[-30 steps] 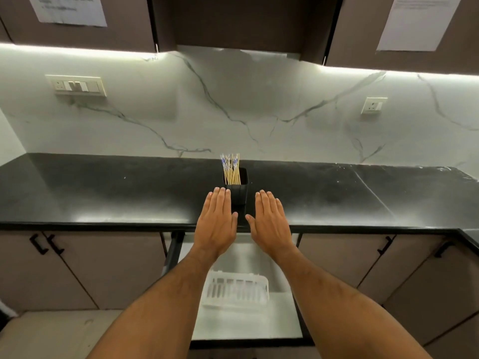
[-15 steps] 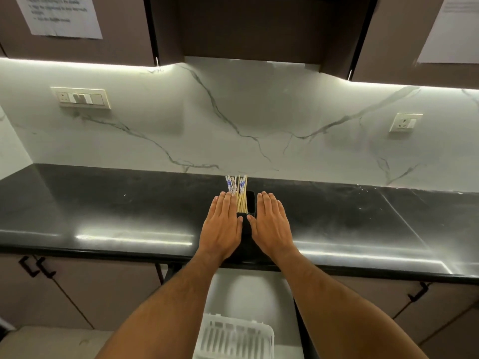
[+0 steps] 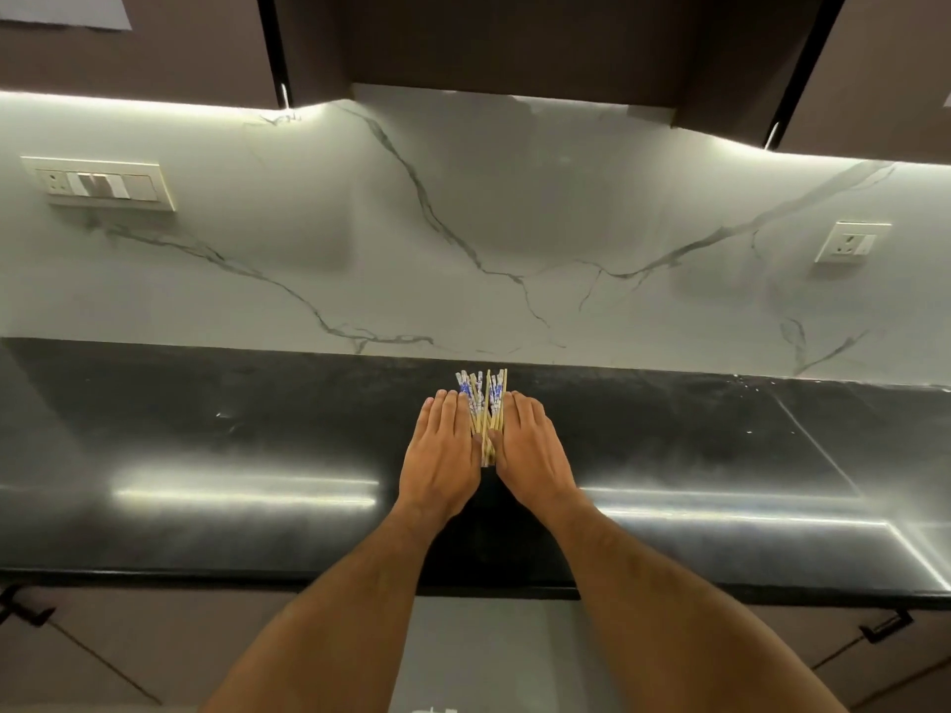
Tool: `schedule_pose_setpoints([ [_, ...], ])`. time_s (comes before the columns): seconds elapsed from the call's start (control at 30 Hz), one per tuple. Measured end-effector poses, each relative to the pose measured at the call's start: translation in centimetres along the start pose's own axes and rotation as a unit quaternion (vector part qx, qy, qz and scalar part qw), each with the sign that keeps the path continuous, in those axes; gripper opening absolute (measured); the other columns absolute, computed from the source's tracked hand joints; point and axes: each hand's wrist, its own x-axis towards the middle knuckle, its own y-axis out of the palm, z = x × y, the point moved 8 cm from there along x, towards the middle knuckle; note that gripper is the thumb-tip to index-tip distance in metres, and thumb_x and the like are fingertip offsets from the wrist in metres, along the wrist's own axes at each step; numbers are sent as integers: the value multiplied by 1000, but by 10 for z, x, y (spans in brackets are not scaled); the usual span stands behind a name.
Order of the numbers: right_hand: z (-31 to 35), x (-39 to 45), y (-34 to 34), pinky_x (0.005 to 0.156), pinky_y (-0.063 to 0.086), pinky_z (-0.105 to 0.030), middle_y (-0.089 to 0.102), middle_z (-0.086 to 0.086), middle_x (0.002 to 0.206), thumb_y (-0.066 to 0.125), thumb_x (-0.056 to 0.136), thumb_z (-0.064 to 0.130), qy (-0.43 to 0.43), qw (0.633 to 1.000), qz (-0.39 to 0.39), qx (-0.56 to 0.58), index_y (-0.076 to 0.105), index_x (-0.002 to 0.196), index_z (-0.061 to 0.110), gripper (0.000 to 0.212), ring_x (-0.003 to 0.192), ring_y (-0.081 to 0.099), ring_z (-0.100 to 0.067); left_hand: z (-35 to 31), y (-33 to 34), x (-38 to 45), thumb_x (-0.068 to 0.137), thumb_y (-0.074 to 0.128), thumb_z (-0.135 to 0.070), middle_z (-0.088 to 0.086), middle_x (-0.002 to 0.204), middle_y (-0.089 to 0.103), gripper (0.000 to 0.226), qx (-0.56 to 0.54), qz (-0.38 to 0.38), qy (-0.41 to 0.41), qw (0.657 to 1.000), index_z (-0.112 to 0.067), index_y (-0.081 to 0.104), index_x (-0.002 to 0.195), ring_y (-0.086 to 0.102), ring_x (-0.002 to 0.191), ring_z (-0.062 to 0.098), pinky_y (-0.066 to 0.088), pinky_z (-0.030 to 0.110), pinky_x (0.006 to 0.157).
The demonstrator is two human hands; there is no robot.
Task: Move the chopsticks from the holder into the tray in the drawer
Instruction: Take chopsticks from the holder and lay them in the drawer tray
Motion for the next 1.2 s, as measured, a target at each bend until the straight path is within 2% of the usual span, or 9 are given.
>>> schedule_pose_setpoints([
  [0.07,1,13,13,96,53,-36,56,-11,131,42,101,39,2,999,15,31,45,137,7,49,112,54,-21,8,14,8,104,8,-40,20,149,47,66,-4,11,0,1000,1,38,147,40,143,33,18,43,122],
  [0.17,-2,31,39,98,52,-33,56,-11,131,51,104,35,3,998,49,41,46,139,7,45,111,53,-20,17,36,20,104,18,-40,17,144,52,58,-10,18,1,1000,-3,42,143,47,137,32,22,44,122],
  [0.3,-11,57,67,100,49,-30,57,-9,129,54,103,27,50,990,79,102,49,137,10,39,112,53,-18,26,55,41,104,28,-36,2,117,60,37,-74,32,-4,997,-16,49,127,56,105,18,45,41,106],
  [0.4,-14,72,83,100,49,-32,59,-10,126,54,103,22,89,980,78,157,52,136,8,37,112,55,-21,38,78,55,105,36,-31,3,125,56,36,-114,76,-42,990,-14,49,134,52,111,18,40,35,106],
  [0.53,-19,83,98,90,56,-33,61,-9,116,46,105,23,142,965,41,216,59,125,9,27,99,58,-15,54,102,78,104,38,-25,8,113,60,26,-269,79,-141,950,-11,57,113,55,101,21,47,39,95],
  [0.67,-28,88,109,72,45,-20,59,-2,107,47,104,20,181,957,9,229,58,112,15,14,87,55,-11,58,124,89,102,38,-25,4,109,63,26,-355,93,-182,912,-14,61,105,57,99,17,48,37,88],
  [0.83,-32,91,116,89,48,-25,59,-5,123,56,101,16,212,946,0,244,54,134,7,34,108,58,-19,66,135,90,101,40,-24,0,99,65,24,-390,66,-217,892,-18,63,97,59,86,12,45,27,72],
  [1.0,-29,96,120,82,50,-27,61,-3,104,61,98,17,189,961,-7,201,65,110,12,13,89,51,-10,73,138,90,101,41,-20,2,88,65,25,-393,49,-234,888,-14,62,89,61,77,17,49,34,68],
  [1.2,-32,99,126,78,48,-30,59,-2,97,57,99,16,196,959,29,204,60,98,13,5,85,52,-15,69,129,94,103,44,-15,-1,85,62,26,-382,28,-215,898,-21,55,80,57,73,9,39,17,63],
])
